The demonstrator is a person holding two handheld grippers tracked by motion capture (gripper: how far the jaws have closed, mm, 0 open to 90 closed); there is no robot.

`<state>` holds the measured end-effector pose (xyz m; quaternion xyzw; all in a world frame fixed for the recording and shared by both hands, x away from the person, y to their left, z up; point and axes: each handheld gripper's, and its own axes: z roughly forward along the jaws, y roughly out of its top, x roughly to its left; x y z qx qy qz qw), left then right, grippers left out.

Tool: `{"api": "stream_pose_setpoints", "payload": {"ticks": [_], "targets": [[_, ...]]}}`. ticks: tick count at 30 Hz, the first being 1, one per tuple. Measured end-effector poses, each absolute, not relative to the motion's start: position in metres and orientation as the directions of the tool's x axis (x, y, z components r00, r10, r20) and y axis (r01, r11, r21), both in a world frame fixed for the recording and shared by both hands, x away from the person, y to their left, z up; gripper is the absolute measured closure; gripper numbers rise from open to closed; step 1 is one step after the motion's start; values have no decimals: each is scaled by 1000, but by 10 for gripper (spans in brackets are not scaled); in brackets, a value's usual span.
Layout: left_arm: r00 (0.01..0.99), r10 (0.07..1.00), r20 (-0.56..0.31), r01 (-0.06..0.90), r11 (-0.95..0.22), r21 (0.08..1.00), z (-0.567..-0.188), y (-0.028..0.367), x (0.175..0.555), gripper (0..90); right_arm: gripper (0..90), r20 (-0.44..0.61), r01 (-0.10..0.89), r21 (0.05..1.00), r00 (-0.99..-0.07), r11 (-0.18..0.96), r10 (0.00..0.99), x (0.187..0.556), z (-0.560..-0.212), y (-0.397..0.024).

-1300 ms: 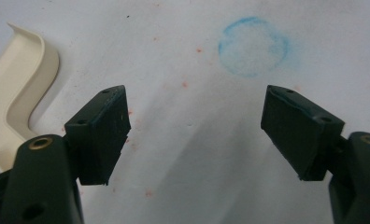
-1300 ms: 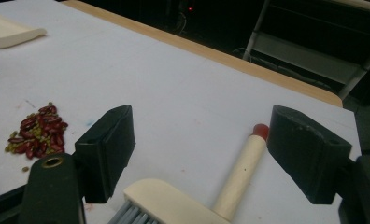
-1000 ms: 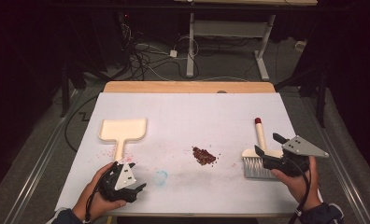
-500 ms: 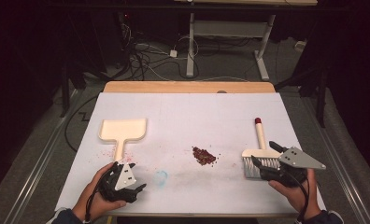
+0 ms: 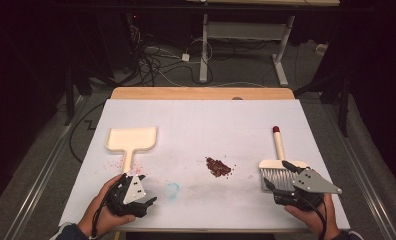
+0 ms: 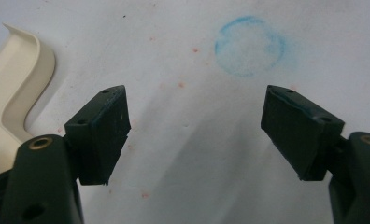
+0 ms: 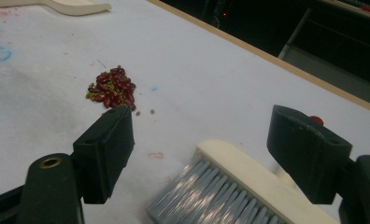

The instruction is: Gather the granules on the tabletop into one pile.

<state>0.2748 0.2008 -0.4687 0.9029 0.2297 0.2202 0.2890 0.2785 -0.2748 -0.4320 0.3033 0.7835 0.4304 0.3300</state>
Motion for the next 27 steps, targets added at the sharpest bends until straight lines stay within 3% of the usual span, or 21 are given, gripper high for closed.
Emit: {"api": "stream_pose_setpoints", "payload": {"ticks": [13, 19, 27], "targets": [[783, 565, 259, 291, -701, 651, -466, 200, 278, 216, 168, -267, 220, 851, -602, 478, 753, 267, -457, -277], [784, 564, 258, 282, -695, 661, -465, 200, 275, 167, 165, -257, 221, 857, -601, 466, 757, 265, -458, -275], [784, 561, 266, 273, -696, 664, -465, 201, 275, 167, 165, -288, 204, 849, -594, 487, 751, 260, -457, -270]]}}
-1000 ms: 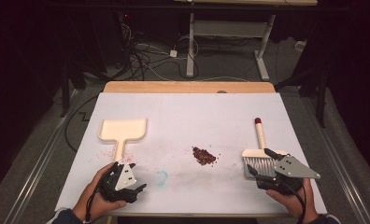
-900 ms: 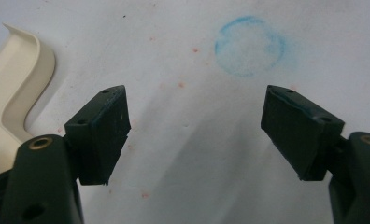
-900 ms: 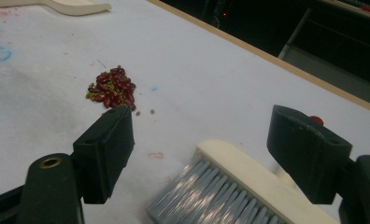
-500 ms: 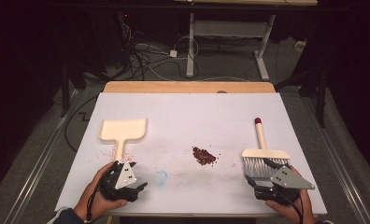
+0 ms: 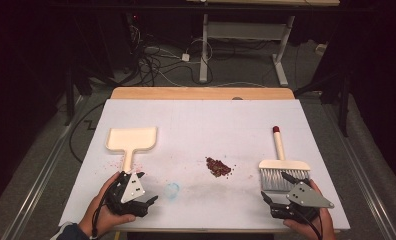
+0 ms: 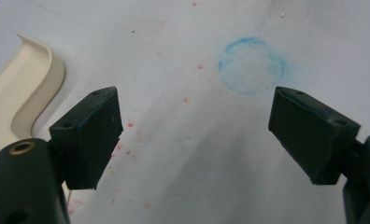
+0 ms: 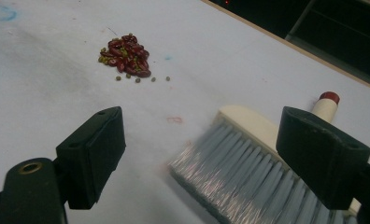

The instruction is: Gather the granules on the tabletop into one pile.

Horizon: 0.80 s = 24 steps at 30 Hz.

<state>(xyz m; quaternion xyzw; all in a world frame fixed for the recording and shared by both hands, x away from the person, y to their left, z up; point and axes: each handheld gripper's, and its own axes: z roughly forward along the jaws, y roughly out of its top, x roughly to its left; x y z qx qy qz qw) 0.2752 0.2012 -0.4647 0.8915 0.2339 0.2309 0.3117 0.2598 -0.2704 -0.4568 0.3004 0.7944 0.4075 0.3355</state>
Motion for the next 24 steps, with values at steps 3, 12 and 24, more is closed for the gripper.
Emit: {"api": "stream_pose_setpoints", "payload": {"ticks": [3, 12, 24], "targets": [[784, 560, 268, 273, -699, 661, -465, 201, 276, 167, 166, -308, 200, 837, -597, 509, 741, 261, -458, -268], [786, 559, 262, 277, -699, 659, -465, 200, 276, 167, 166, -305, 197, 841, -596, 503, 743, 260, -457, -269], [792, 559, 247, 289, -699, 654, -467, 199, 277, 167, 166, -305, 199, 837, -604, 510, 736, 260, -458, -268]]}}
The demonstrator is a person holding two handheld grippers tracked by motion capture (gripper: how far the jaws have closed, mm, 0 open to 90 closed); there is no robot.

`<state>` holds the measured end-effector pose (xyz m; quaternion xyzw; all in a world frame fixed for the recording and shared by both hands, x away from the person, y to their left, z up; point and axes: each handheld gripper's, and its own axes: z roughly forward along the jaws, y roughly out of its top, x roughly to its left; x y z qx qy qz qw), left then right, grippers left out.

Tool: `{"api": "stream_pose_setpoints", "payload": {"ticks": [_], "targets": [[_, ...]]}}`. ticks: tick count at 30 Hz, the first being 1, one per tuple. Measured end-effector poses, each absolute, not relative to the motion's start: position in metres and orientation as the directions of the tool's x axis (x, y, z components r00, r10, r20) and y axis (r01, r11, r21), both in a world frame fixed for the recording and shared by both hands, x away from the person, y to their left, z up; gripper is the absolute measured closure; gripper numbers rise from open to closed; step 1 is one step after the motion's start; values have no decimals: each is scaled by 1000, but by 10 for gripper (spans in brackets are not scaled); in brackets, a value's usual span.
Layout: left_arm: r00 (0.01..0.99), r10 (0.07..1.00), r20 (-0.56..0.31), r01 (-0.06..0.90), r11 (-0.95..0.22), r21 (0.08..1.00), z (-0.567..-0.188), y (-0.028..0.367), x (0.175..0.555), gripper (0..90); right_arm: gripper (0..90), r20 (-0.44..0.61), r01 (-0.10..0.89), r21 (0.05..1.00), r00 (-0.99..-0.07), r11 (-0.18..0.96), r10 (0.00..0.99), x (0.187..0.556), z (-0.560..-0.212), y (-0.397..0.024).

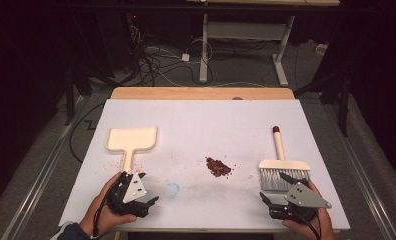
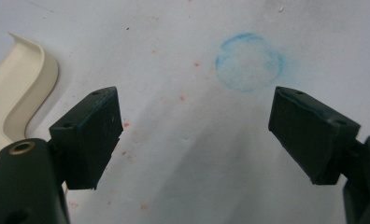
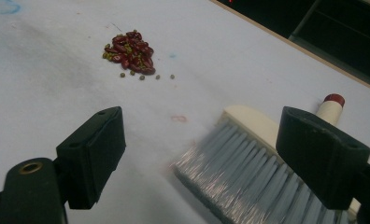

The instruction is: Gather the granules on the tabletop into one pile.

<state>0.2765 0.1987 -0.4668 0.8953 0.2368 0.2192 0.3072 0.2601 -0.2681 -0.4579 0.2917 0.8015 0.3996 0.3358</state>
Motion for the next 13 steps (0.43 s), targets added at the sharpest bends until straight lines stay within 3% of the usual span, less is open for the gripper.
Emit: {"api": "stream_pose_setpoints", "payload": {"ticks": [13], "targets": [[788, 560, 255, 289, -703, 650, -467, 197, 279, 167, 166, -307, 207, 831, -604, 517, 736, 262, -459, -270]]}}
